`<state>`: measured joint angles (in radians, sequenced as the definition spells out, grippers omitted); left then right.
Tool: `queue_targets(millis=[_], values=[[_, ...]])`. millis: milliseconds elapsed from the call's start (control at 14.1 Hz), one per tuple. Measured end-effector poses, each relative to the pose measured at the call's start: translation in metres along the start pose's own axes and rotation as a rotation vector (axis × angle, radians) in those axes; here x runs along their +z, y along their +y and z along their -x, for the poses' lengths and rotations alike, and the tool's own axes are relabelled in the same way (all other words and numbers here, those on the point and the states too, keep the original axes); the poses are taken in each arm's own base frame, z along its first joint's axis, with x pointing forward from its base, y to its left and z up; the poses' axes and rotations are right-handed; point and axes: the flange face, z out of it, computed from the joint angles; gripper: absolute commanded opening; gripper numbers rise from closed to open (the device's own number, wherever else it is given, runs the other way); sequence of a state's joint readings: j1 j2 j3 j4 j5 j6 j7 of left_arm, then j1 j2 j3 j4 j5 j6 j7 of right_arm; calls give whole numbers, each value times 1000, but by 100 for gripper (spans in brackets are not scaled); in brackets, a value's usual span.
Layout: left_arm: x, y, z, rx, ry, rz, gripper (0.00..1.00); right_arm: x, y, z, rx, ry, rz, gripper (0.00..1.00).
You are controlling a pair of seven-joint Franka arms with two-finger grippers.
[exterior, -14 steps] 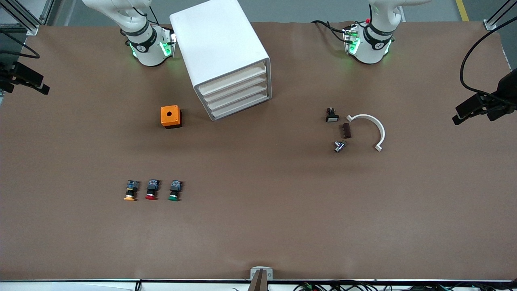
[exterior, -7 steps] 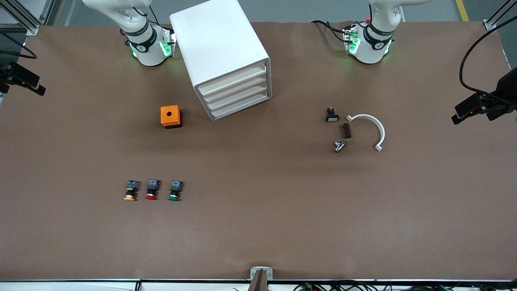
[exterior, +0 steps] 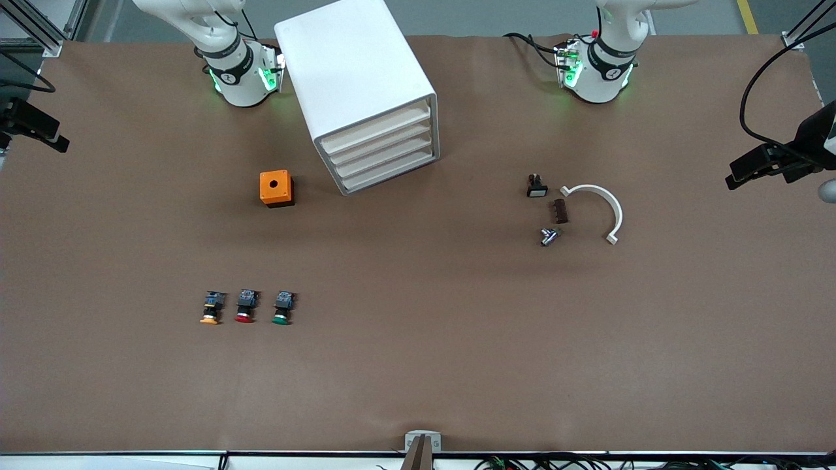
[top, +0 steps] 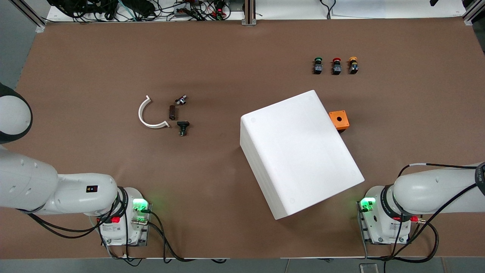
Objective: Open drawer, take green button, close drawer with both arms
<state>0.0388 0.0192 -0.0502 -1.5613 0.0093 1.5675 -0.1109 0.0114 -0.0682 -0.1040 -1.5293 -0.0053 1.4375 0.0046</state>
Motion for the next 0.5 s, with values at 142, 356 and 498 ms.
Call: queue_targets(millis=[142,356,498], values=[[0,3,0,6,0,-4,100,-1,0,0,0,1,2,100],[0,4,0,7,0,-4,100,-1,-1,0,-3,1,2,100],[0,4,1,8,0,-4,100,0,-3,0,-8,1,1,100]])
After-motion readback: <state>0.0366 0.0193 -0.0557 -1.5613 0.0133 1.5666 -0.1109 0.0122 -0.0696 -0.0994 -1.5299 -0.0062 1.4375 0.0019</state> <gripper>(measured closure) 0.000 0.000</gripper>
